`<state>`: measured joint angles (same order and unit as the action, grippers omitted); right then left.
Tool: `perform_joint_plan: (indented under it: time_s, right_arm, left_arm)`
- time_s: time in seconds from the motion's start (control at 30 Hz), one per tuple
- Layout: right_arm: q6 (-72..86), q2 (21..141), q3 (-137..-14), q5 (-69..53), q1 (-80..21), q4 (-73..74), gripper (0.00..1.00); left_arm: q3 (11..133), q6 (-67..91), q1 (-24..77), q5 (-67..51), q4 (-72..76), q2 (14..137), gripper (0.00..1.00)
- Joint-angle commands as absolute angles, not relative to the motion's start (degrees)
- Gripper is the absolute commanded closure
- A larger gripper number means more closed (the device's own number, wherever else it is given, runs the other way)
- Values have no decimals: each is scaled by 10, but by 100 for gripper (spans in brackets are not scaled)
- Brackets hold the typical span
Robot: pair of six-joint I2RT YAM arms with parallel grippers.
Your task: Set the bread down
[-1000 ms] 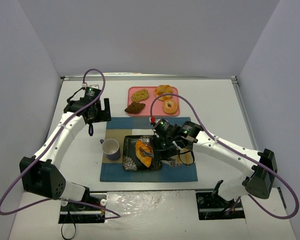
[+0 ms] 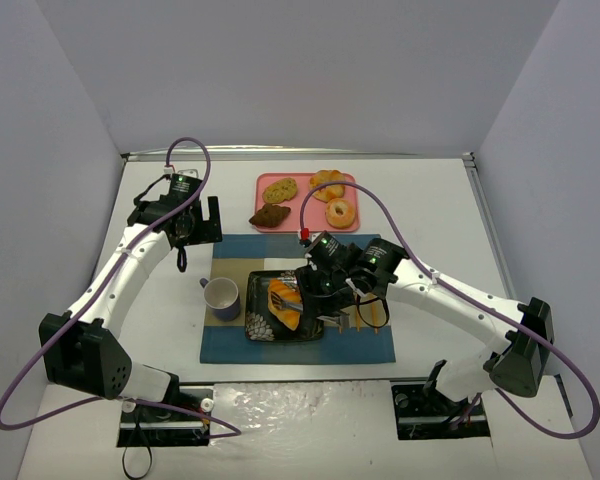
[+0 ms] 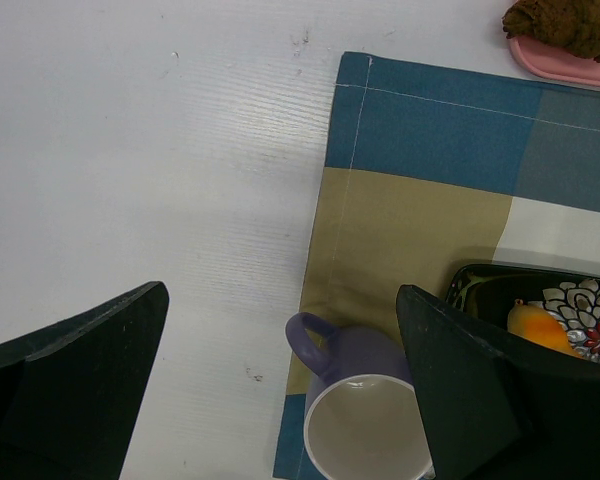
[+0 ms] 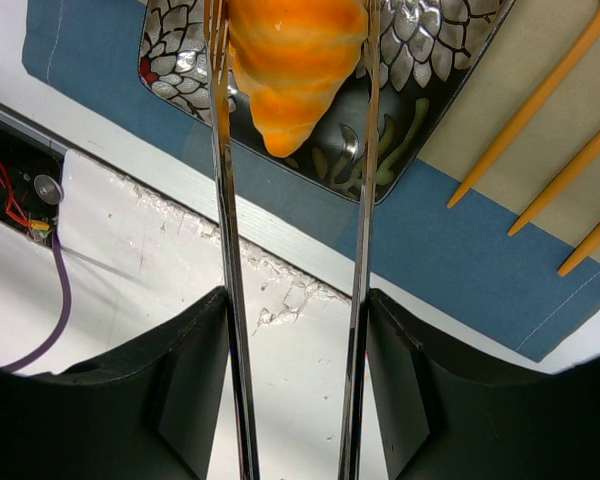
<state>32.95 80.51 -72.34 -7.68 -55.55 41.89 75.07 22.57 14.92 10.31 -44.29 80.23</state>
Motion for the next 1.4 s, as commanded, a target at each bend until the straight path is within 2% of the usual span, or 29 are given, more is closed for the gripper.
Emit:
perform_joint_plan:
  time_s: [0.0,0.63,0.97,1.17,1.37]
  right_arm:
    - [323,805,-751,-71,-559,425,50]
    - [316,815,-770,-67,-559,439,47]
    - [311,848,-837,-34,-551,441,46]
    - [305,871,-871,-30,-517,442,46]
    - [298,880,-896,-35,-439,441,46]
  left_arm:
    - [756,222,145,105,-428,777,3]
    - [755,223,145,105,-425,780,3]
    - [757,223,145,106,-425,780,3]
    - [761,222,145,107,-428,779,3]
    - [760,223,145,108,-428,777,3]
